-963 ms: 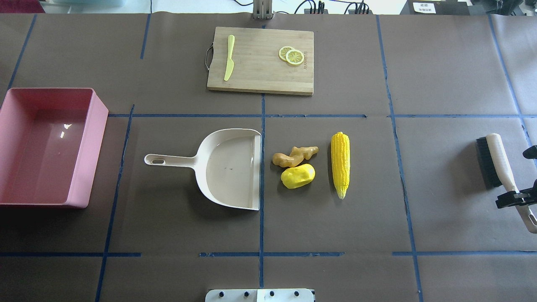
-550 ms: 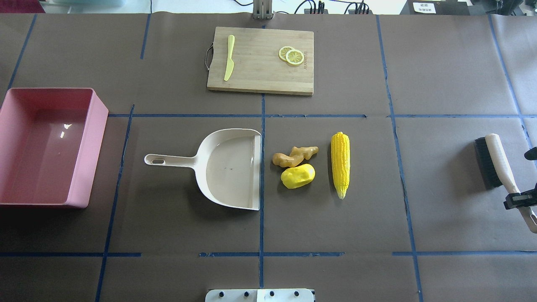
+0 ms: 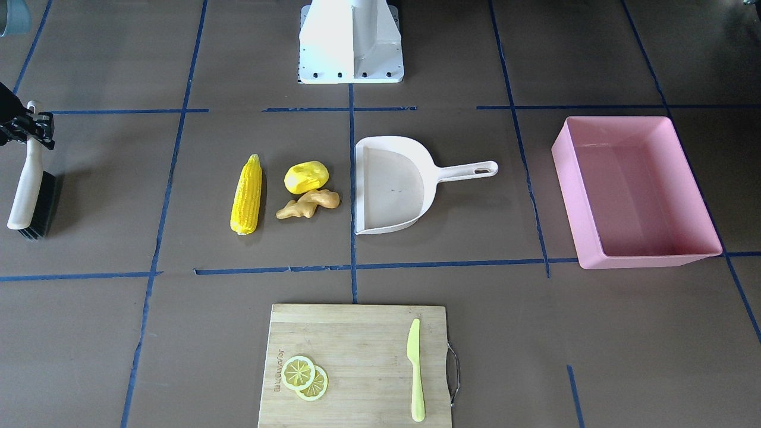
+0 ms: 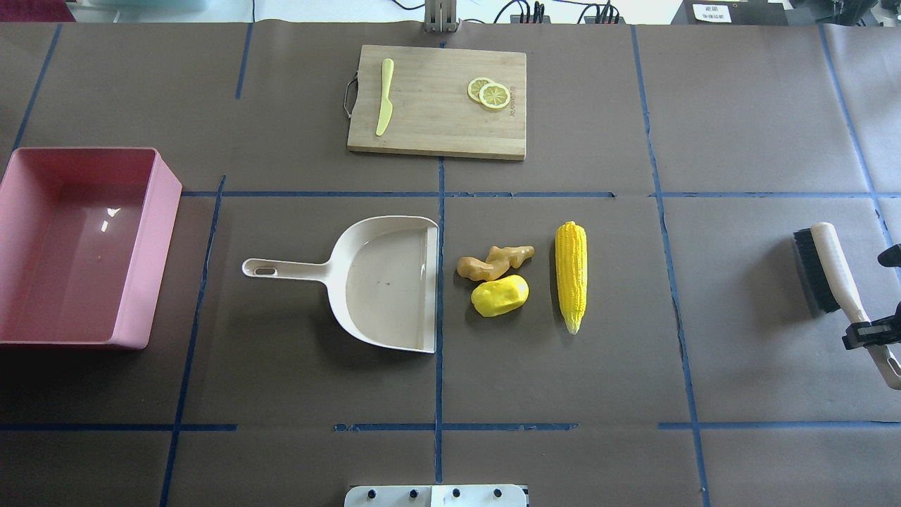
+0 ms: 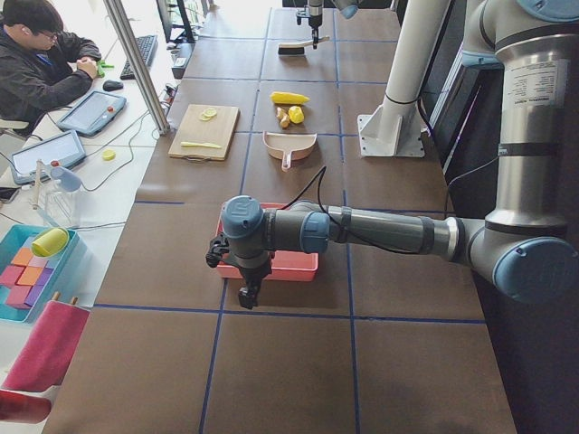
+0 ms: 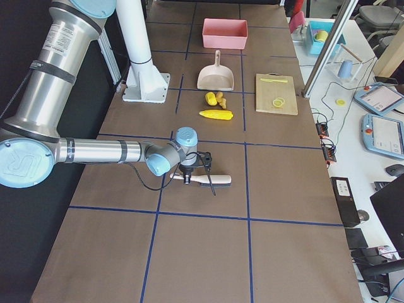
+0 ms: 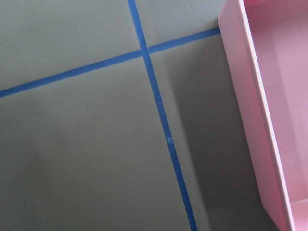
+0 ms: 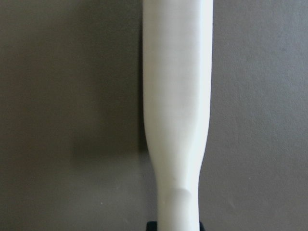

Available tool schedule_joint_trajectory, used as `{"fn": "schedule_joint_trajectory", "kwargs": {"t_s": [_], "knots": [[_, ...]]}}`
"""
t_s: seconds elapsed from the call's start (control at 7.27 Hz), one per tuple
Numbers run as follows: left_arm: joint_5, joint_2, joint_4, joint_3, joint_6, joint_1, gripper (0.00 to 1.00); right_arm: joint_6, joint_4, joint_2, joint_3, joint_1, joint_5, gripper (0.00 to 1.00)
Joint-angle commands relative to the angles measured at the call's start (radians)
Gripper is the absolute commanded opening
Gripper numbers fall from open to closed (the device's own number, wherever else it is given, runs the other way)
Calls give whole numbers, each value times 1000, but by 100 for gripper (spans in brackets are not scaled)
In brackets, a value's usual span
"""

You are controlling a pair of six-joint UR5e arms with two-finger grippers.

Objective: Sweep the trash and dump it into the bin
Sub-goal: 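Lower the right gripper onto the white brush handle and grasp it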

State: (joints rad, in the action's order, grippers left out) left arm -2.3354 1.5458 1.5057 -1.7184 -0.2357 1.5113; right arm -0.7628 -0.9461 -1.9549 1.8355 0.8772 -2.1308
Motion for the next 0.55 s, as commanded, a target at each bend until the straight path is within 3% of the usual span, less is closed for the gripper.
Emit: {"fn": "schedule_joint_trajectory", "kwargs": {"t_s": [0.0,0.41], "knots": [[1,74,78,22,4,0,100,-1,0,7,5,-1,-6,0],[-13,83,143,-7,1,-6,100,-1,-2,8,11,-3,-6,0]]}}
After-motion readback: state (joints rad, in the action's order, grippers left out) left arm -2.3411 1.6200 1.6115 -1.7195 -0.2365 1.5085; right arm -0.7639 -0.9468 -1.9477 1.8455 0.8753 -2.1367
